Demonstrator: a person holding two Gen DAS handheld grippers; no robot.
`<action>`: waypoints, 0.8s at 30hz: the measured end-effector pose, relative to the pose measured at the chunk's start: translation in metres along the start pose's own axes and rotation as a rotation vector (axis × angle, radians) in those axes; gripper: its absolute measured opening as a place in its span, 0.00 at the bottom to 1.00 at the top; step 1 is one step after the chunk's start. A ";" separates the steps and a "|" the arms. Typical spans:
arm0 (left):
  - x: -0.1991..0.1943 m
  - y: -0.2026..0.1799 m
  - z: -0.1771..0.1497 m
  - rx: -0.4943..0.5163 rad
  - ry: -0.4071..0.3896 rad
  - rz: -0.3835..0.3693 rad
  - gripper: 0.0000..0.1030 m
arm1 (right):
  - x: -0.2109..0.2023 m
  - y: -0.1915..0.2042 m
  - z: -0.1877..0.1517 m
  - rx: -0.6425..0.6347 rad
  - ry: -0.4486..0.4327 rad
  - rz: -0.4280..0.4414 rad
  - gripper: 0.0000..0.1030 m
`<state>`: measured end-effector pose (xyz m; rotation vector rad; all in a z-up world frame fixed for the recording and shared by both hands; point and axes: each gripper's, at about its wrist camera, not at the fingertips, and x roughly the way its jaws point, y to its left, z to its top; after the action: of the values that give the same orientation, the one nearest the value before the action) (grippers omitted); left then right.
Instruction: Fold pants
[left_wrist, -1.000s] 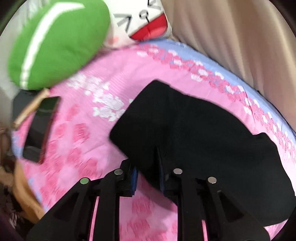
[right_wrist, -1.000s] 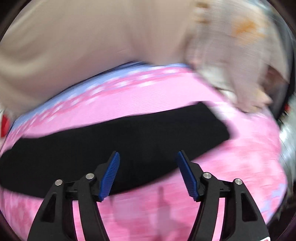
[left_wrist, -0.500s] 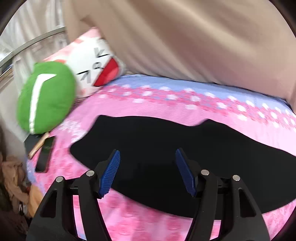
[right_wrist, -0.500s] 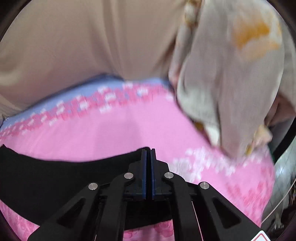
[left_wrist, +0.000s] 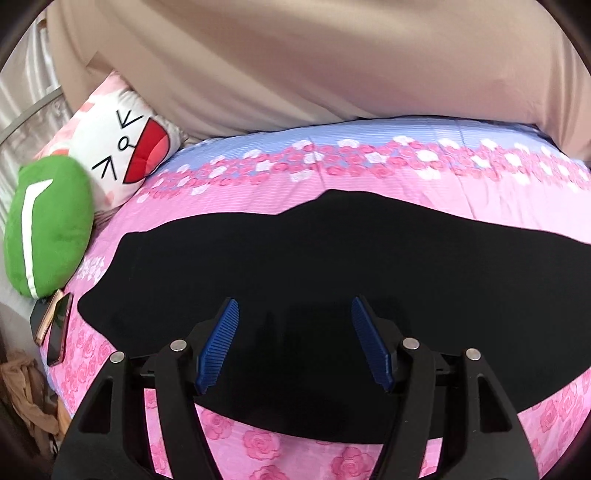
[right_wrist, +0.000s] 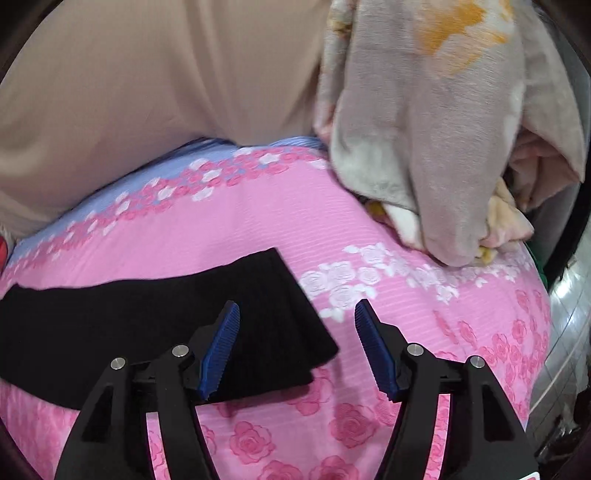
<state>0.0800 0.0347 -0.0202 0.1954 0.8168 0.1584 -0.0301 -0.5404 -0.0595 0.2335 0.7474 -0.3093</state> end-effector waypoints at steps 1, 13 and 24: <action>-0.001 -0.003 0.000 0.006 -0.003 -0.004 0.61 | 0.006 0.009 0.005 -0.045 0.011 -0.009 0.62; -0.009 -0.031 -0.002 0.095 -0.045 0.036 0.72 | 0.050 0.038 0.060 -0.165 -0.008 -0.005 0.14; -0.007 -0.033 -0.005 0.086 -0.050 0.022 0.78 | -0.001 -0.003 0.005 0.063 0.017 0.033 0.55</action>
<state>0.0735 0.0015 -0.0264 0.2879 0.7728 0.1388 -0.0289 -0.5443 -0.0557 0.3083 0.7505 -0.3000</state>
